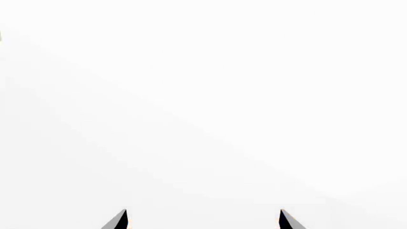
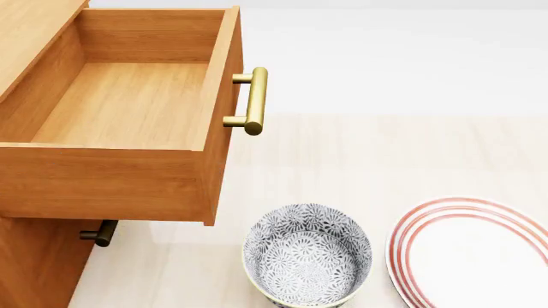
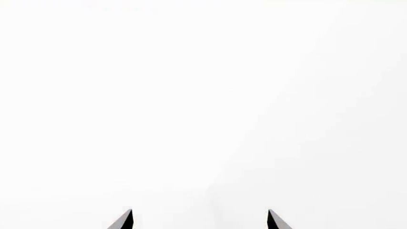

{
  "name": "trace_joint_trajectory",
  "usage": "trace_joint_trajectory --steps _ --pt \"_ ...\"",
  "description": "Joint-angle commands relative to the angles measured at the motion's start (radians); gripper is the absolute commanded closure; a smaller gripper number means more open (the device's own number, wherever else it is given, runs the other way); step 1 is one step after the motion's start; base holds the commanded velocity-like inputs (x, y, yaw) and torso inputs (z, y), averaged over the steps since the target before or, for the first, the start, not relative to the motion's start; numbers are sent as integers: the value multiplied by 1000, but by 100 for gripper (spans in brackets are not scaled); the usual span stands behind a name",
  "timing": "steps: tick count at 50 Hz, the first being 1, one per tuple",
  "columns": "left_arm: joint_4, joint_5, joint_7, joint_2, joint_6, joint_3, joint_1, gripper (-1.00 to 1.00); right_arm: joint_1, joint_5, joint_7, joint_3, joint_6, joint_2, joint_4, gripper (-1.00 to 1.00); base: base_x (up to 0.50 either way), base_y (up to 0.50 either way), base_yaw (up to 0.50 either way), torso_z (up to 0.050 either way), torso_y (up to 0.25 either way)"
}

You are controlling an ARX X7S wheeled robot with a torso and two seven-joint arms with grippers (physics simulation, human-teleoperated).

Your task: Open the top drawer of the cabinet.

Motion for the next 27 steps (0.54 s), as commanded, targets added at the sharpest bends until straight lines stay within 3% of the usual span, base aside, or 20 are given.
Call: trace_joint_trajectory --steps 1,27 --pt "21 20 28 20 -16 -93 31 -100 10 -17 19 39 14 5 -37 -100 0 0 0 0 0" --pt "67 42 88 60 -38 -181 42 -100 16 -23 28 66 17 14 -81 -100 0 0 0 0 0"
